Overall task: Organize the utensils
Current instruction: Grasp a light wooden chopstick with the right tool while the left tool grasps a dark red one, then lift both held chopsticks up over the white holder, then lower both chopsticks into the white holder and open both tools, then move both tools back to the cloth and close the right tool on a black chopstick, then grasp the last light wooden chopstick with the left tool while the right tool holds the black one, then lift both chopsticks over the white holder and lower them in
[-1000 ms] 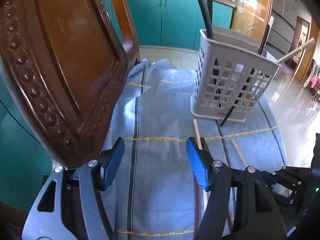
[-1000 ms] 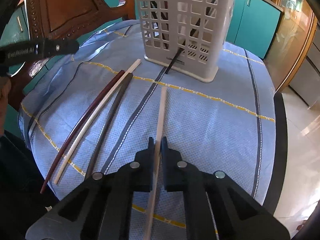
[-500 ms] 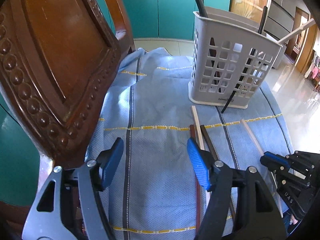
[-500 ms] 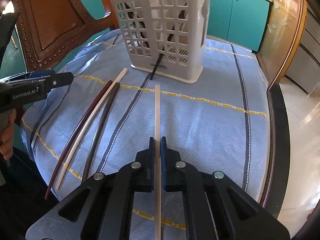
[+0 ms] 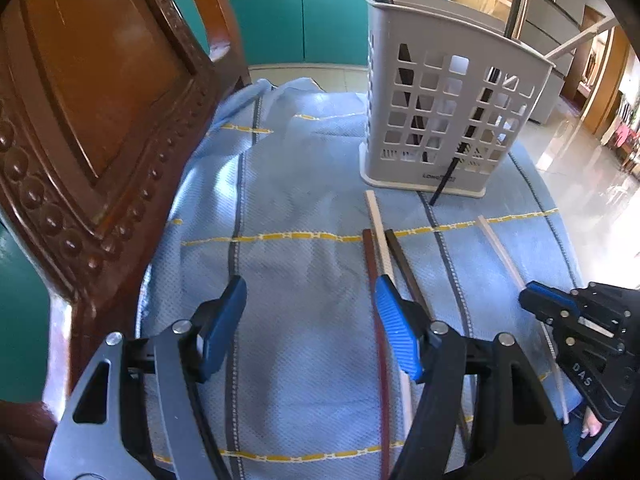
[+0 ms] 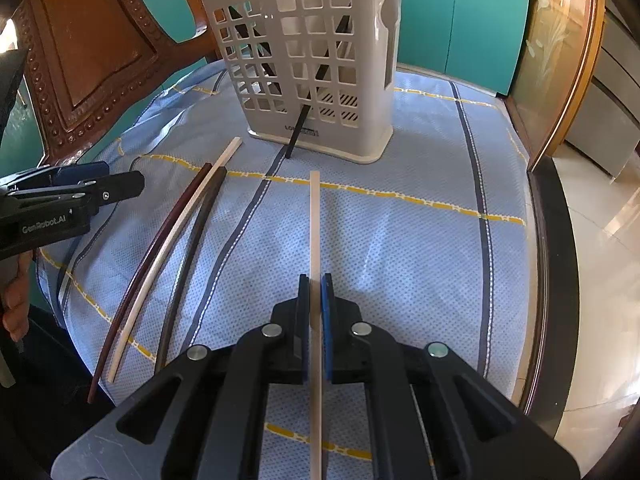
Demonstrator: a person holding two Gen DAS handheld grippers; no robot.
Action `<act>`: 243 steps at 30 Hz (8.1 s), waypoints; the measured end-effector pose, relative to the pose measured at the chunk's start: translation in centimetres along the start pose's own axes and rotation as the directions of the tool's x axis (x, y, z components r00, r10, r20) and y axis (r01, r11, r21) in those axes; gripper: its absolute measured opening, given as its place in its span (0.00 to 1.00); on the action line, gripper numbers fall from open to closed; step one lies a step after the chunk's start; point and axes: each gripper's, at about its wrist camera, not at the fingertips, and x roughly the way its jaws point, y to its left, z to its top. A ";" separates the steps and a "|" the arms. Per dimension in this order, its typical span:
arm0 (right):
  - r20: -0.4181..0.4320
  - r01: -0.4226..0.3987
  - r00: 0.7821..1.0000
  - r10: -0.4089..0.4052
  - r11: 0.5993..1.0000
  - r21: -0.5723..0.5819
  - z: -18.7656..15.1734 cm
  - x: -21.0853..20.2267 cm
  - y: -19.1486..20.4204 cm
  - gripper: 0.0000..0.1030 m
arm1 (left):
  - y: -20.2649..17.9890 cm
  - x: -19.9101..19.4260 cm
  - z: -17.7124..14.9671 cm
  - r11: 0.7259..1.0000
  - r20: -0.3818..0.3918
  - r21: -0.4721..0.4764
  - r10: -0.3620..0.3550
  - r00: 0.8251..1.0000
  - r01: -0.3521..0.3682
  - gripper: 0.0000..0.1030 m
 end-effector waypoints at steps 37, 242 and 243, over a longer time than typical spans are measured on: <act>0.008 -0.026 1.000 0.026 1.000 0.017 0.3 0.6 0.2 0.06 | -4.0 3.1 -1.8 0.995 -0.084 0.072 -0.059 0.995 0.065 0.07; 0.017 -0.016 1.000 0.016 1.000 -0.024 1.7 1.7 2.0 0.06 | -3.7 5.1 2.2 1.000 -0.053 0.012 -0.025 0.998 0.025 0.07; 0.039 -0.027 0.999 0.027 1.000 -0.015 1.7 0.8 1.7 0.06 | -3.3 4.3 2.2 1.000 -0.035 0.017 -0.019 0.999 0.019 0.06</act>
